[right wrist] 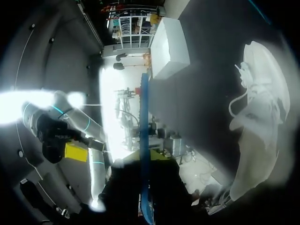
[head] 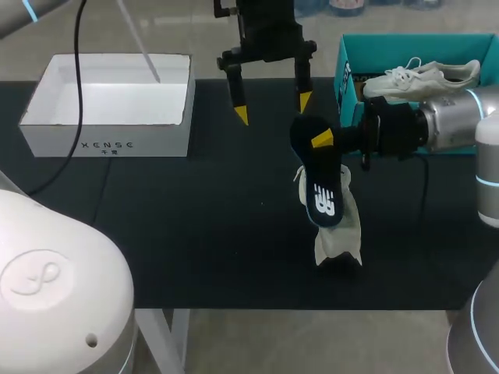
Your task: Take the shoe out of the shoebox, open the shoe tongue, remove and reinsert the insole, then place the shoe into the shoebox
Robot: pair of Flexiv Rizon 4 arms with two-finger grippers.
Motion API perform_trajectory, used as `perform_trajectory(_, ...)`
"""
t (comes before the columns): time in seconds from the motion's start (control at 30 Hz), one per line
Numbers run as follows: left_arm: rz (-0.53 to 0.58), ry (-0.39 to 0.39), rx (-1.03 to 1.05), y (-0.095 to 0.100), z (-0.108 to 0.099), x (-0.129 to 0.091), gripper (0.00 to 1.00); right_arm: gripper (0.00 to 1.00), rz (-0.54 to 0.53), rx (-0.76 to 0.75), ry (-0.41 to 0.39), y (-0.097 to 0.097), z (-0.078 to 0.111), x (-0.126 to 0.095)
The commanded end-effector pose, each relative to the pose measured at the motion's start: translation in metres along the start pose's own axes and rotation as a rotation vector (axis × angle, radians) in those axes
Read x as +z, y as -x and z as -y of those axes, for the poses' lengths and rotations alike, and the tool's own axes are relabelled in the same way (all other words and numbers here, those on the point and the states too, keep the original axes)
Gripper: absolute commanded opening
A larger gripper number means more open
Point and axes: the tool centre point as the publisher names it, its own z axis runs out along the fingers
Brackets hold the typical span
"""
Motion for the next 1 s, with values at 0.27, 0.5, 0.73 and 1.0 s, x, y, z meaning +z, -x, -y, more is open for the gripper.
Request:
perform_trajectory(0.27, 0.048, 0.016, 0.015, 0.003, -0.001, -0.006, 1.00, 0.00, 0.001, 0.001, 0.001, 0.000, 0.000, 0.000)
perform_trajectory(0.5, 0.472, -0.044, 0.346, -0.020, -0.002, 0.003, 1.00, 0.00, 0.001, 0.001, 0.001, 0.000, 0.000, 0.000)
perform_trajectory(0.73, 0.747, -0.055, 0.400, -0.042, -0.007, 0.035, 1.00, 0.00, 0.001, 0.001, 0.001, 0.000, 0.000, 0.000)
perform_trajectory(1.0, 0.956, -0.088, 0.388, -0.056, -0.014, 0.053, 1.00, 0.00, 0.001, 0.001, 0.001, 0.000, 0.000, 0.000)
